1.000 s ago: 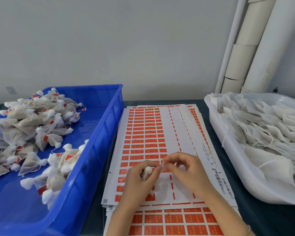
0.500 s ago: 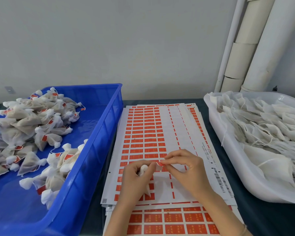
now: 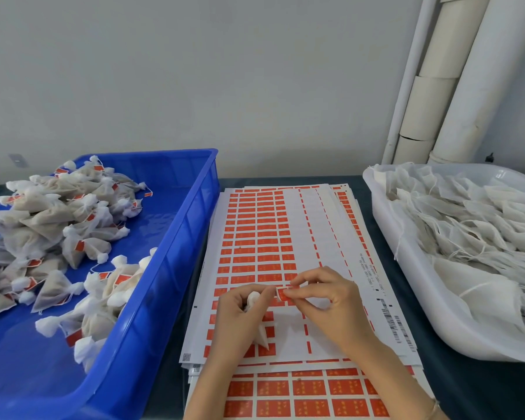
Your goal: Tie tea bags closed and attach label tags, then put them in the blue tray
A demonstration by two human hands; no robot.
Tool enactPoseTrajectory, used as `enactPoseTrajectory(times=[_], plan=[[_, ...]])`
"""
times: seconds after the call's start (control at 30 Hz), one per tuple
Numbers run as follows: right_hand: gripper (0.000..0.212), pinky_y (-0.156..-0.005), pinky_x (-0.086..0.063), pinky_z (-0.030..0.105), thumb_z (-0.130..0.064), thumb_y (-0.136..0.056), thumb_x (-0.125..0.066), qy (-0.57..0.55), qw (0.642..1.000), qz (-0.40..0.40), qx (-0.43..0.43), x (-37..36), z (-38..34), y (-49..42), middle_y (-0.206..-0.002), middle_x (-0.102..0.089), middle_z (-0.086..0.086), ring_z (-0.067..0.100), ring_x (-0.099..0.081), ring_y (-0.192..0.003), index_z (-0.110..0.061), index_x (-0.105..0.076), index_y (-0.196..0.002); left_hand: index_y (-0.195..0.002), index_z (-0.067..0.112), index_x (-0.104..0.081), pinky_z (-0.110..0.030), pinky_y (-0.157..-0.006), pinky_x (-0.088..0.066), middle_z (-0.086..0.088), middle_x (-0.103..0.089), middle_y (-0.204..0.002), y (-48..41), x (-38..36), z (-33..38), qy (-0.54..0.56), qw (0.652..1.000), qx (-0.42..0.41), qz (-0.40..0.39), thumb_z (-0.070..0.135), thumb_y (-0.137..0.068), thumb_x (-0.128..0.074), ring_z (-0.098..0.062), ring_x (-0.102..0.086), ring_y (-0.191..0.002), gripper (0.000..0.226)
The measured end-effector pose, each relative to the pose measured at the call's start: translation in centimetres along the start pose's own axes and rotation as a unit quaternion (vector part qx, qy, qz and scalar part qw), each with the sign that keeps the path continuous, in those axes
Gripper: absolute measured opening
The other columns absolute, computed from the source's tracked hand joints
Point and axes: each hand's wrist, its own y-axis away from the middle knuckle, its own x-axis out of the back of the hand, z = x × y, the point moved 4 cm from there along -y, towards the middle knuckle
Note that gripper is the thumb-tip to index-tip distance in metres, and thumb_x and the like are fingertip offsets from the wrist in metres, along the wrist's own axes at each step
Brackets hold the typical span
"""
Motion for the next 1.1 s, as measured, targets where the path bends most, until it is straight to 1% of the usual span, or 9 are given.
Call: enactPoseTrajectory(times=[0.17, 0.3, 0.4, 0.5, 0.67, 0.77, 0.9, 1.0, 1.1], plan=[[0.02, -0.085, -0.049, 0.011, -0.02, -0.077, -0.077, -0.003, 0.999, -0.029, -0.028, -0.4, 0.4, 0.1, -0.103, -0.065, -0.015, 0.004, -0.06, -0.098, -0.031, -0.077, -0.094, -0.072, 0.029, -0.071, -0.005, -0.06, -0.046, 0.018, -0.069, -0.069, 0.0, 0.0, 0.0, -0.002, 1.0, -0.005, -0.004, 0.027, -0.087, -0.067, 0.001, -0.064, -0.072, 0.016], [0.032, -0.087, -0.045, 0.007, -0.014, -0.082, -0.074, 0.002, 0.996, -0.06, -0.069, -0.6, 0.8, 0.2, -0.115, -0.058, -0.021, -0.003, -0.053, -0.105, -0.042, -0.071, -0.096, -0.081, 0.032, -0.072, -0.003, -0.064, -0.046, 0.022, -0.069, -0.078, -0.1, 0.1, -0.1, -0.001, 1.0, -0.003, -0.001, 0.032, -0.087, -0.065, 0.004, -0.064, -0.081, 0.009], [0.028, -0.082, -0.045, 0.006, -0.019, -0.084, -0.069, -0.05, 0.995, -0.016, -0.085, -0.1, 0.6, 0.0, -0.106, -0.061, -0.027, -0.001, -0.056, -0.102, -0.045, -0.066, -0.094, -0.085, 0.034, -0.07, -0.001, -0.063, -0.044, 0.028, -0.068, -0.082, 0.0, -0.2, -0.3, -0.014, 1.0, -0.007, -0.008, 0.033, -0.086, -0.066, 0.008, -0.061, -0.085, 0.005], [0.019, -0.079, -0.045, 0.006, -0.036, -0.085, -0.067, -0.086, 0.987, -0.043, -0.126, -0.4, 0.4, -0.2, -0.099, -0.063, -0.031, -0.002, -0.058, -0.098, -0.046, -0.061, -0.1, -0.083, 0.036, -0.071, -0.004, -0.067, -0.046, 0.024, -0.069, -0.082, 0.1, -0.3, -0.1, -0.015, 0.999, -0.023, -0.028, 0.032, -0.087, -0.066, 0.005, -0.063, -0.086, 0.007], [0.027, -0.077, -0.043, 0.004, -0.024, -0.083, -0.073, -0.05, 0.989, -0.063, -0.127, -0.8, 0.7, 0.0, -0.083, -0.064, -0.031, -0.006, -0.058, -0.092, -0.049, -0.062, -0.082, -0.085, 0.043, -0.071, -0.007, -0.074, -0.047, 0.019, -0.071, -0.086, 0.4, -0.4, 0.4, -0.013, 0.995, -0.075, -0.058, 0.029, -0.087, -0.066, -0.001, -0.065, -0.09, 0.015], [0.026, -0.078, -0.041, 0.002, -0.021, -0.084, -0.071, -0.06, 0.989, -0.054, -0.122, -0.7, 1.0, 0.0, -0.088, -0.064, -0.032, -0.007, -0.058, -0.09, -0.045, -0.063, -0.082, -0.094, 0.039, -0.068, -0.006, -0.074, -0.047, 0.023, -0.068, -0.093, 0.4, -0.4, 0.1, -0.043, 0.994, -0.083, -0.056, 0.032, -0.085, -0.069, 0.002, -0.062, -0.093, 0.012], [0.024, -0.077, -0.044, 0.005, -0.019, -0.089, -0.066, -0.06, 0.987, -0.074, -0.13, -1.2, 1.3, 0.1, -0.085, -0.064, -0.027, -0.006, -0.058, -0.089, -0.041, -0.059, -0.083, -0.082, 0.034, -0.066, -0.009, -0.064, -0.049, 0.018, -0.067, -0.079, 0.3, -0.6, -0.3, -0.068, 0.993, -0.08, -0.053, 0.027, -0.085, -0.071, -0.003, -0.063, -0.079, 0.009], [0.026, -0.078, -0.046, 0.007, -0.018, -0.092, -0.061, -0.047, 0.986, -0.096, -0.126, -1.8, 1.4, 0.3, -0.086, -0.062, -0.021, -0.004, -0.058, -0.092, -0.041, -0.053, -0.085, -0.083, 0.034, -0.066, -0.009, -0.064, -0.048, 0.019, -0.067, -0.08, 0.2, -0.8, -0.3, -0.079, 0.991, -0.091, -0.061, 0.026, -0.085, -0.07, -0.003, -0.063, -0.079, 0.01], [0.022, -0.078, -0.048, 0.008, -0.017, -0.092, -0.061, -0.05, 0.987, -0.075, -0.131, -1.6, 1.6, 0.2, -0.088, -0.062, -0.02, -0.004, -0.059, -0.09, -0.038, -0.055, -0.087, -0.093, 0.037, -0.064, -0.007, -0.07, -0.047, 0.024, -0.065, -0.088, 0.3, -0.8, -0.1, -0.08, 0.99, -0.094, -0.067, 0.025, -0.087, -0.068, 0.001, -0.061, -0.087, 0.014]])
